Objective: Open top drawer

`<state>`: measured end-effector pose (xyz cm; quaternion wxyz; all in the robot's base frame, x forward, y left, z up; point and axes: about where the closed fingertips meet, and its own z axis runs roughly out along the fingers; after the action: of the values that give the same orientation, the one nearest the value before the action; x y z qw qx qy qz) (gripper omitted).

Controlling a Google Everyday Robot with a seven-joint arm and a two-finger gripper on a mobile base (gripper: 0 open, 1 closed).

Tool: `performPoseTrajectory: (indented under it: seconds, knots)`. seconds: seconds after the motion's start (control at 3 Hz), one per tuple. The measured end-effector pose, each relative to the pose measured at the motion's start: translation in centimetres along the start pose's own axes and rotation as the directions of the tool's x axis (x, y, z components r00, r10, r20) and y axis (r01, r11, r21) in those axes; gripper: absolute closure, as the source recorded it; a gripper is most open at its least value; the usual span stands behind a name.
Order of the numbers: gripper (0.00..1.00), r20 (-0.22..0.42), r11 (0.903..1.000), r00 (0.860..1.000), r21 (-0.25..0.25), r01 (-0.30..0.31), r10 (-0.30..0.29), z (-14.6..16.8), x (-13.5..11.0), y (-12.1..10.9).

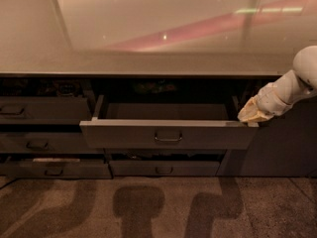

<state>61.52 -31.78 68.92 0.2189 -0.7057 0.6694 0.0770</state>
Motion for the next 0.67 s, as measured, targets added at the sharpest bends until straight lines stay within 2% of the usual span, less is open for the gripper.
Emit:
performPoseTrajectory:
  seconds: [0.67]
  knots:
    - [1.0,-0.018,1.0,1.0,-0.005,-0.004,0.004,1.1,-0.4,-0.2]
